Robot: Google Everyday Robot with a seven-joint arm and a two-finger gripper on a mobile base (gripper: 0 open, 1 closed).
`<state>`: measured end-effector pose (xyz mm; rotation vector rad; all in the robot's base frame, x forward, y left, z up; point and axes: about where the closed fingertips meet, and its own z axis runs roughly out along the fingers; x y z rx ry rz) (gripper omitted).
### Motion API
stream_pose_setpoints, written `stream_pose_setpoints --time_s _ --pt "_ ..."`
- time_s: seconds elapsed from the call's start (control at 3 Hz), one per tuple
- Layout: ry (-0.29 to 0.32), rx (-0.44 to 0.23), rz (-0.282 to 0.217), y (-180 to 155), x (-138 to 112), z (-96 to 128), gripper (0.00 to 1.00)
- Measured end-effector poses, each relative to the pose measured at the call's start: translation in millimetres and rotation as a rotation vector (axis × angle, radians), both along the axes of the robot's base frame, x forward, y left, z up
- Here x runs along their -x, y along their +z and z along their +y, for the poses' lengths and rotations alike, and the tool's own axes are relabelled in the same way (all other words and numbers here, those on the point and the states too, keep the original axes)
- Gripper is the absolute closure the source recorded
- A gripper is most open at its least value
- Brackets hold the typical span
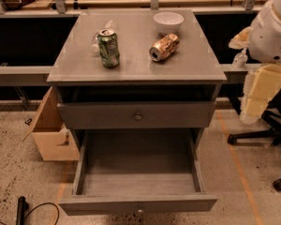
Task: Place orange can into middle drawer
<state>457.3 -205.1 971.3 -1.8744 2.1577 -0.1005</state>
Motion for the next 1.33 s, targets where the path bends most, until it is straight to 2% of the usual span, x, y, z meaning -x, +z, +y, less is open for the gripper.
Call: stream_pose_setpoints --time_s 0.33,0.67,1.0,1.33 --pt "0.176 0.093 0.000 -6.3 -51.3 13.2 0.00" --pt "0.384 0.169 0.000 -17.8 -108.0 39.4 0.00" --pt "0.490 0.185 -0.037 -18.2 -129.3 53.8 0.00" --pt "0.488 0.185 -0.041 -18.0 -129.3 53.4 0.00"
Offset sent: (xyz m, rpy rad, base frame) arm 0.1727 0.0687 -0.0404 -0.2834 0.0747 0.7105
